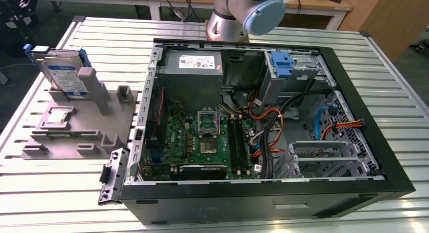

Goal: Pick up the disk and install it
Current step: 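Pick up the disk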

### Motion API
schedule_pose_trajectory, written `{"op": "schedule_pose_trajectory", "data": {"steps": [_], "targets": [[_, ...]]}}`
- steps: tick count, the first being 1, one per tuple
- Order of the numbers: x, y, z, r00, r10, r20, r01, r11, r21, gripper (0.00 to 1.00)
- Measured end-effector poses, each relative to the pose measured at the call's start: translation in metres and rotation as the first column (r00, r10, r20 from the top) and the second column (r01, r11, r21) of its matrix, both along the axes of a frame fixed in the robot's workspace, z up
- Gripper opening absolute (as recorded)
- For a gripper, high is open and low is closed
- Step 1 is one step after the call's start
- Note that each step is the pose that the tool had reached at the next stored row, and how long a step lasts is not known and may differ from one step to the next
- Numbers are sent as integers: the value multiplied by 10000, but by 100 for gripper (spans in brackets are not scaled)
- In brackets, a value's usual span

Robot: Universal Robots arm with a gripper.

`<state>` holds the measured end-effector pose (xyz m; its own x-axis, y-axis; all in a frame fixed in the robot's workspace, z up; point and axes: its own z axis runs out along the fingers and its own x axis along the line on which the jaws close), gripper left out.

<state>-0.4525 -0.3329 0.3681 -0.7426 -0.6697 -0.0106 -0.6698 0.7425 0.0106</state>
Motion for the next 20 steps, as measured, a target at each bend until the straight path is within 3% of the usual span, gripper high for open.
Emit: {"op": "schedule_pose_trajectory", "data": {"steps": [5,14,20], "targets": [[1,0,-1,9979,647,0,-647,9979,0,10],[0,0,-2,9881,1541,0,-1541,9881,0,10],[1,0,-10,9732,2301,12,-2301,9732,-3,10]]}}
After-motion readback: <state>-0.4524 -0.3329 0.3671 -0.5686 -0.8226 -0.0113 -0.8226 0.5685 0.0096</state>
